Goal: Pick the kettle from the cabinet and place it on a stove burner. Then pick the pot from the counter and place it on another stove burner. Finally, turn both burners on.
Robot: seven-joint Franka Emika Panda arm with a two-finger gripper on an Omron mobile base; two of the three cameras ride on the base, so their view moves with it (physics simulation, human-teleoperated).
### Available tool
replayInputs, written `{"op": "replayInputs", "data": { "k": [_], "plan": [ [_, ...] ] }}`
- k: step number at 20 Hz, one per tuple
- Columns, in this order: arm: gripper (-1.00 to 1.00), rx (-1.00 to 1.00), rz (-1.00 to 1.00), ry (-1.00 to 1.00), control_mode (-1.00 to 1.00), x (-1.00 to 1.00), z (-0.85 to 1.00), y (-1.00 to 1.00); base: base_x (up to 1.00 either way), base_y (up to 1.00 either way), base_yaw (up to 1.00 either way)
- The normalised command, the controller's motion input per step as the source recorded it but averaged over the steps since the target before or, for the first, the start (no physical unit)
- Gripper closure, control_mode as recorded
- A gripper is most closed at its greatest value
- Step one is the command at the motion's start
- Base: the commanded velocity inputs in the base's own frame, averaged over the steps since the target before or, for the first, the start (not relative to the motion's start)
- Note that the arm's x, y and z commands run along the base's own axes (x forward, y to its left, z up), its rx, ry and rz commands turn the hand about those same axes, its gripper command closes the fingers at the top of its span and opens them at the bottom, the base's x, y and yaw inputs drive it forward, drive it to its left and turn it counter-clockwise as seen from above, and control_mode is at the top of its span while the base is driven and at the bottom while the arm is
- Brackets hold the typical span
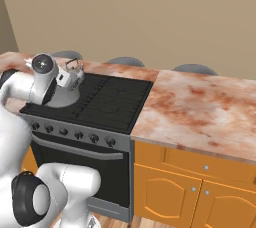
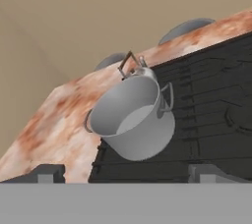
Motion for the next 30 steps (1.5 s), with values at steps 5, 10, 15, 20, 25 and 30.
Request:
{"op": "replayInputs", "data": {
  "k": [5,10,15,20,25,30],
  "plan": [
    [-1.0,-0.09,-0.08,0.0,-1.0,-0.51,0.14,0.0,0.0,0.0,0.0],
    [-1.0,-0.12,-0.08,0.03,-1.0,-0.33,0.1,0.11,0.0,0.0,0.0],
    [-1.0,-0.14,-0.08,0.05,-1.0,-0.31,0.07,0.2,0.0,0.0,0.0],
    [-1.0,-0.15,-0.04,0.01,-1.0,-0.35,0.16,0.17,0.0,0.0,0.0],
    [-1.0,-0.18,0.0,0.0,-1.0,-0.23,0.18,0.13,0.0,0.0,0.0],
    [-1.0,-0.21,0.01,0.02,-1.0,-0.1,0.23,0.1,0.0,0.0,0.0]
  ]
}}
